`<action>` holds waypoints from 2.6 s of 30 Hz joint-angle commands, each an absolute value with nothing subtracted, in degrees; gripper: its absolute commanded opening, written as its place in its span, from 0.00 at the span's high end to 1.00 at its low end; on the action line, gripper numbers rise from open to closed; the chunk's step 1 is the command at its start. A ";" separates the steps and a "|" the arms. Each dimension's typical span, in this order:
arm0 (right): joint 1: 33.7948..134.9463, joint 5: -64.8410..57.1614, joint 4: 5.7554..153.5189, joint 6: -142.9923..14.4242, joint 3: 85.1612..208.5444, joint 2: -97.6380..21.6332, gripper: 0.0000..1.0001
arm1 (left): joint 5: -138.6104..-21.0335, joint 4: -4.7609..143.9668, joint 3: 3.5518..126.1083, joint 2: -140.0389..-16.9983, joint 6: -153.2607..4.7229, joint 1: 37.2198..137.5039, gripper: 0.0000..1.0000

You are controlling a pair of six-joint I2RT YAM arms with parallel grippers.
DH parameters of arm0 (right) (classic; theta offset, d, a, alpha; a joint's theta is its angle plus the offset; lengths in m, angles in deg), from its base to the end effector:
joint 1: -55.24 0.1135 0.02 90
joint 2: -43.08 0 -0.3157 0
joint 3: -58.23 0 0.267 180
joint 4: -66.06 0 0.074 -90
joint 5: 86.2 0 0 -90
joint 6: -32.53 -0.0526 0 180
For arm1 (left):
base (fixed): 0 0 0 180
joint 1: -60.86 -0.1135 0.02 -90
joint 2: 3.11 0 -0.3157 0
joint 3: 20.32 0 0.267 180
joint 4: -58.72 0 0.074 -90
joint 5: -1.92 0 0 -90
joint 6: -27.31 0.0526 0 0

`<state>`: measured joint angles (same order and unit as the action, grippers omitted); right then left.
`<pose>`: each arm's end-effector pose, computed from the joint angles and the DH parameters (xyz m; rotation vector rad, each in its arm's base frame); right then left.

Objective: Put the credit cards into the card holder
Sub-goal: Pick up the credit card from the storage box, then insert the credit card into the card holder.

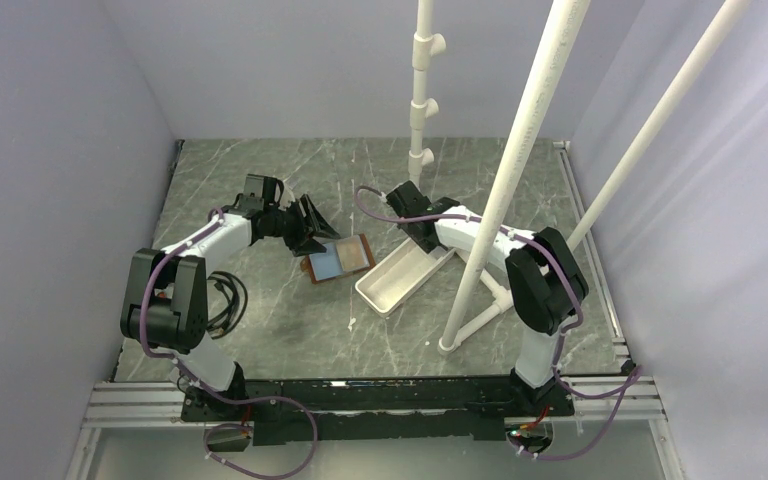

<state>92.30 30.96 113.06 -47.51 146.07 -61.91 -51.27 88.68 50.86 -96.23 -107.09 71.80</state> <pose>0.3412 0.2276 0.2310 -0.8910 2.4038 -0.4635 0.3440 -0.0986 0.2376 -0.4619 2.5735 -1.1820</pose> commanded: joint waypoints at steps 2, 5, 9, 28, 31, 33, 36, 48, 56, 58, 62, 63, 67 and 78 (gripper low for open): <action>91.89 32.59 113.80 -47.90 148.67 -60.44 0.72 | -49.31 87.17 50.80 -93.97 -106.74 71.67 0.39; 91.89 31.15 114.91 -48.24 149.40 -59.86 0.78 | -49.04 87.71 51.25 -93.85 -106.39 71.67 0.39; 91.76 27.25 115.37 -47.87 149.49 -58.50 0.86 | -48.00 87.76 52.04 -93.95 -106.20 71.67 0.39; 79.93 -4.24 114.97 -56.34 147.60 -46.92 1.00 | -27.74 63.62 53.64 -100.99 -113.96 72.46 0.35; 74.99 -17.80 110.66 -63.41 148.12 -45.70 1.00 | -26.36 52.13 51.38 -101.03 -119.13 73.20 0.35; 73.59 -26.79 105.29 -69.94 147.90 -45.78 1.00 | -26.21 46.21 49.93 -100.95 -122.12 73.61 0.33; 73.39 -38.04 90.99 -82.88 143.96 -46.56 1.00 | -25.97 38.55 48.43 -100.92 -126.00 74.10 0.26; 78.92 -46.14 56.36 -109.76 138.26 -52.48 1.00 | -24.63 27.25 46.47 -100.77 -132.00 74.40 0.38; 80.32 -45.43 56.29 -109.53 138.74 -55.68 1.00 | -23.50 16.46 42.65 -101.02 -139.25 71.38 0.93; 81.02 -42.41 64.33 -104.01 141.62 -56.52 0.97 | -22.66 22.63 42.37 -99.96 -135.63 68.95 1.00; 84.46 -33.23 82.30 -90.17 149.02 -60.17 0.67 | -29.04 76.93 51.35 -97.74 -102.14 66.07 1.00; 85.20 -32.06 84.83 -88.55 150.86 -61.78 0.66 | -33.21 89.17 54.71 -98.37 -94.82 66.13 1.00; 87.32 -29.51 89.88 -85.16 156.65 -68.26 0.64 | -33.80 103.76 58.00 -103.30 -88.12 65.04 1.00; 89.70 -24.82 99.16 -79.52 165.79 -80.13 0.93 | -34.54 104.08 58.02 -111.11 -86.91 65.09 1.00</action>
<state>89.33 -28.71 95.60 -83.32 162.22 -79.75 -34.85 101.62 57.17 -108.98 -89.56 64.96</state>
